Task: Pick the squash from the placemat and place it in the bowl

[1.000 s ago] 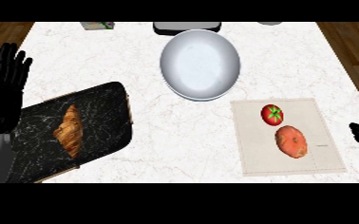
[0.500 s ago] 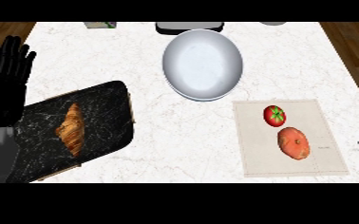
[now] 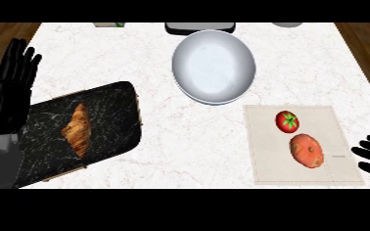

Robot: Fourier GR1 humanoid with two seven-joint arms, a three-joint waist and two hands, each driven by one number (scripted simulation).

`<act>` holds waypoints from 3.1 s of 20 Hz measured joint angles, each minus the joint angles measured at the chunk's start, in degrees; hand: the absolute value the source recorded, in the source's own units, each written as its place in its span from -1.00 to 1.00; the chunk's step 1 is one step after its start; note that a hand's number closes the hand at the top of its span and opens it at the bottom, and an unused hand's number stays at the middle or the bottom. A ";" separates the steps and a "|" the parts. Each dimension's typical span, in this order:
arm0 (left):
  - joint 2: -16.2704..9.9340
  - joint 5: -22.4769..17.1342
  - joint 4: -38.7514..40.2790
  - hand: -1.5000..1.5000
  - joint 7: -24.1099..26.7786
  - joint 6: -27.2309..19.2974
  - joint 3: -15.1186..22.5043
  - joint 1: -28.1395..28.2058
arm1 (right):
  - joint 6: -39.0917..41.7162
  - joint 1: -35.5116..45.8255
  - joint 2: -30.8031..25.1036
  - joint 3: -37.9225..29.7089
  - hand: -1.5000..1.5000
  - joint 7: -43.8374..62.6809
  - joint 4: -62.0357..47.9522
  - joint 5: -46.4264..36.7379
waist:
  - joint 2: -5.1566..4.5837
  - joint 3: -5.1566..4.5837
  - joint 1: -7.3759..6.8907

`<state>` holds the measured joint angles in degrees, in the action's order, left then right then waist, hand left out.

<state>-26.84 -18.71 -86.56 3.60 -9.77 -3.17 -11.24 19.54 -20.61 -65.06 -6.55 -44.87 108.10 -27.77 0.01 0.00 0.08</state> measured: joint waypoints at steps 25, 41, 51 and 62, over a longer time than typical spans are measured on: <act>4.74 5.48 0.80 0.00 -1.87 3.26 -3.41 -2.14 | -2.76 20.69 19.65 14.11 -1.00 -3.16 -24.68 -20.43 | -0.05 0.01 -0.22; 6.11 7.04 0.65 0.00 -2.72 6.55 -7.12 -2.30 | -6.74 24.34 27.21 15.51 -1.00 -5.86 -34.68 -31.09 | -0.02 0.02 -0.14; 7.42 8.92 0.52 0.00 -3.34 6.81 -7.82 -3.08 | -7.33 28.67 31.55 14.18 -1.00 -4.45 -41.47 -36.46 | 0.24 -0.28 -0.12; 8.49 9.50 0.89 0.00 -1.82 8.10 -8.55 -1.91 | -14.89 32.59 34.51 11.06 1.00 -10.44 -46.89 -36.33 | 0.67 -0.78 -0.14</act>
<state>-18.36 -9.21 -85.67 1.78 -1.67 -11.72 -13.15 4.65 11.98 -30.56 4.50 -55.31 61.22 -64.09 0.68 -0.77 -0.06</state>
